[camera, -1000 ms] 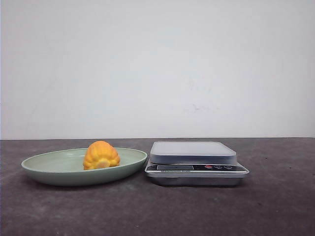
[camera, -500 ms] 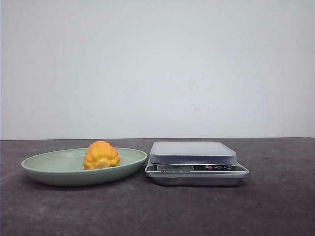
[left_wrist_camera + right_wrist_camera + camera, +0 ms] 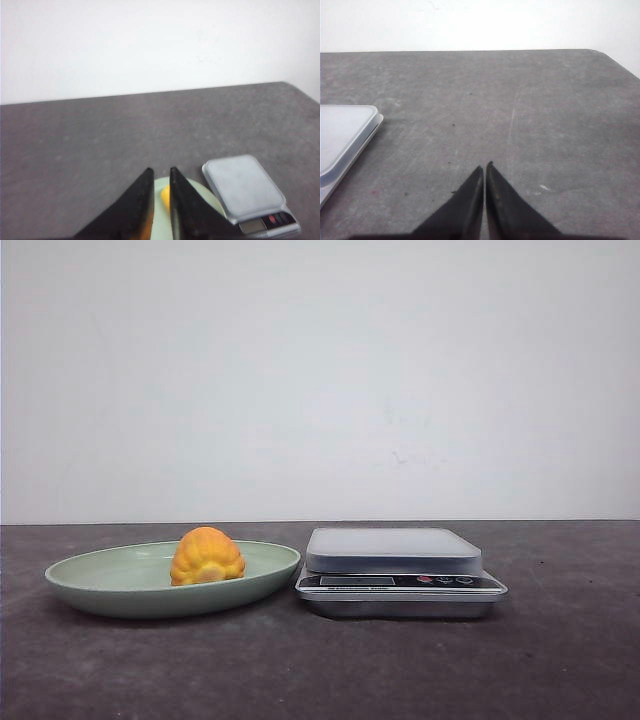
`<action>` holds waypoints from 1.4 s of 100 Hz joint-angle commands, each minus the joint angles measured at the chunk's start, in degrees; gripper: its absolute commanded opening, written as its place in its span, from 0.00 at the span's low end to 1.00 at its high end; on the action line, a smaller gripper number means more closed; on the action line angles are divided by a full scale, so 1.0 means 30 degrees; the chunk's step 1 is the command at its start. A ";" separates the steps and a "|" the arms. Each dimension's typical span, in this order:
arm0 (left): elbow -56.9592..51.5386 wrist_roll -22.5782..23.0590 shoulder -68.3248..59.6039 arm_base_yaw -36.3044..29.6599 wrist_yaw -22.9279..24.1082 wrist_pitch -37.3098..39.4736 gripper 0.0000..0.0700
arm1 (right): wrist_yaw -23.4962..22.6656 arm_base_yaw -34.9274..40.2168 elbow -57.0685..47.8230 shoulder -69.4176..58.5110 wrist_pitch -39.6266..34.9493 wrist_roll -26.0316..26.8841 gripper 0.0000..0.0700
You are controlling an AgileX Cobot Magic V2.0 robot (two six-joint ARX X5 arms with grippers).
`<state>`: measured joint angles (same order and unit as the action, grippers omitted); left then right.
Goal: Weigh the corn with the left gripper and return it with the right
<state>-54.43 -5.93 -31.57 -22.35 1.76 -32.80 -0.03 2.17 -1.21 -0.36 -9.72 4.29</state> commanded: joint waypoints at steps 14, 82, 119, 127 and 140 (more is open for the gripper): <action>0.9843 -0.2244 0.2004 0.2390 -0.2725 1.1162 0.02 | 0.0000 -0.0022 0.0138 0.0044 0.0233 -0.0138 0.01; 1.7879 -0.1858 1.0477 0.5858 -0.1880 0.7409 0.02 | 0.0000 -0.0022 0.0131 0.0036 0.0197 -0.0138 0.01; 1.7879 -0.0386 1.0469 0.5858 -0.1727 0.7373 0.02 | 0.0015 -0.0022 0.0131 0.0051 0.0233 -0.0138 0.01; 1.7879 -0.0386 1.0469 0.5858 -0.1727 0.7373 0.02 | 0.0000 -0.0022 0.0131 0.0044 0.0240 -0.0138 0.01; 1.7879 -0.0386 1.0469 0.5858 -0.1727 0.7373 0.02 | 0.0007 -0.0022 0.0131 0.0051 0.0233 -0.0138 0.01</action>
<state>-1.80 -8.05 -0.30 -4.89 -3.42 -10.28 -0.01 2.17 -1.02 -0.36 -9.63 4.29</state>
